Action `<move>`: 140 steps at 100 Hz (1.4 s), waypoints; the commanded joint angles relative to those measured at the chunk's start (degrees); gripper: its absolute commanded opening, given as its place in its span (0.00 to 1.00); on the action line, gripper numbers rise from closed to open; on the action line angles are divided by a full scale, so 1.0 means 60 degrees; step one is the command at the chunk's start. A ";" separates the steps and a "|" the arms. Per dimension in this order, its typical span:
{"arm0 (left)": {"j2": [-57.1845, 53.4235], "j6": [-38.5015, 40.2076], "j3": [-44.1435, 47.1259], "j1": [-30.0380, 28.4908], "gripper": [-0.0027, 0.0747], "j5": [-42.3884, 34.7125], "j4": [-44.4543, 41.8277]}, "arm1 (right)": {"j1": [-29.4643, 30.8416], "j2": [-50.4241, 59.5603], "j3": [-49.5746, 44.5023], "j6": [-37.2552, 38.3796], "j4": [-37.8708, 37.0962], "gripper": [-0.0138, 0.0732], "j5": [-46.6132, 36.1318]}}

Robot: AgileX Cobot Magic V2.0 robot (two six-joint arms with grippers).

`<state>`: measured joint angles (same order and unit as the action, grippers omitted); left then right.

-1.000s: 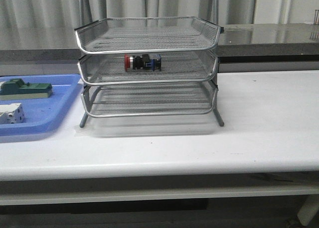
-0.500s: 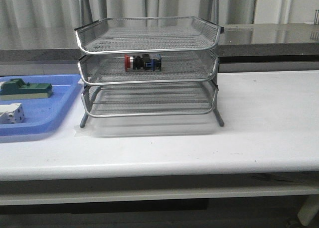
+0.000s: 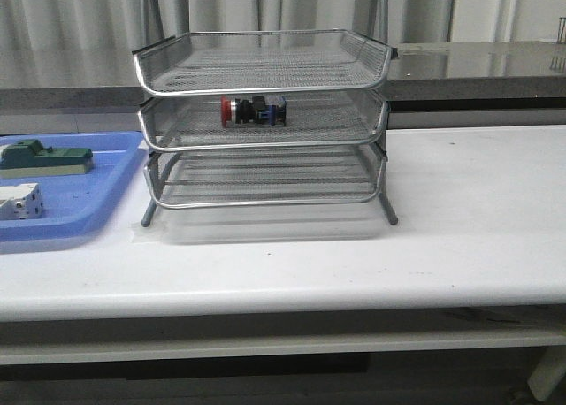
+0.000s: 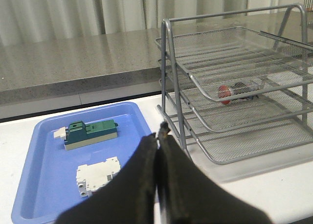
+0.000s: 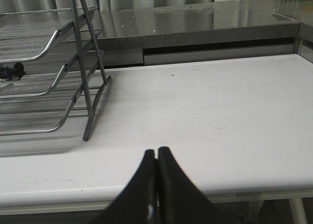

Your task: Place button on rack with both arms

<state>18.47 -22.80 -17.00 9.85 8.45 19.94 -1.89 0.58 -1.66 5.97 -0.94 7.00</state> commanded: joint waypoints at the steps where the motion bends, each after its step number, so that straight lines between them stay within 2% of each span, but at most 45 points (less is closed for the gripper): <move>1: 0.0077 0.0095 -0.0269 -0.0028 0.01 -0.0749 0.0135 | 0.0051 0.0193 0.0193 0.0015 -0.0075 0.09 -0.0808; 31: 0.0077 0.0095 -0.0269 -0.0028 0.01 -0.0749 0.0135 | 0.0051 0.0193 0.0193 0.0015 -0.0075 0.09 -0.0808; 41: 0.0077 0.0291 -0.0269 -0.0028 0.01 -0.0867 -0.0455 | 0.0051 0.0193 0.0193 0.0015 -0.0075 0.09 -0.0808; 56: 0.0077 0.3446 -0.0147 -0.0028 0.01 -0.1296 -0.3156 | 0.0051 0.0193 0.0193 0.0015 -0.0075 0.09 -0.0808; 65: 0.0054 0.4233 0.0058 -0.0028 0.01 -0.1482 -0.3884 | 0.0051 0.0193 0.0193 0.0015 -0.0075 0.09 -0.0808; 84: -0.0432 0.4311 0.0698 -0.0147 0.01 -0.1788 -0.3923 | 0.0051 0.0193 0.0193 0.0015 -0.0075 0.09 -0.0808; 113: -0.2181 0.4311 0.2314 -0.1450 0.01 -0.1834 -0.3923 | 0.0051 0.0193 0.0193 0.0015 -0.0075 0.09 -0.0808; 130: -0.3391 0.4311 0.3153 -0.1625 0.01 -0.1834 -0.3923 | 0.0051 0.0193 0.0193 0.0015 -0.0075 0.09 -0.0808; 140: -0.3394 0.4346 0.3344 -0.1625 0.01 -0.1860 -0.3943 | 0.0051 0.0184 0.0193 0.0015 -0.0075 0.09 -0.0808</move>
<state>-0.22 2.56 -0.15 0.20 1.81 -3.52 -1.89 0.58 -1.66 5.97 -0.94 7.00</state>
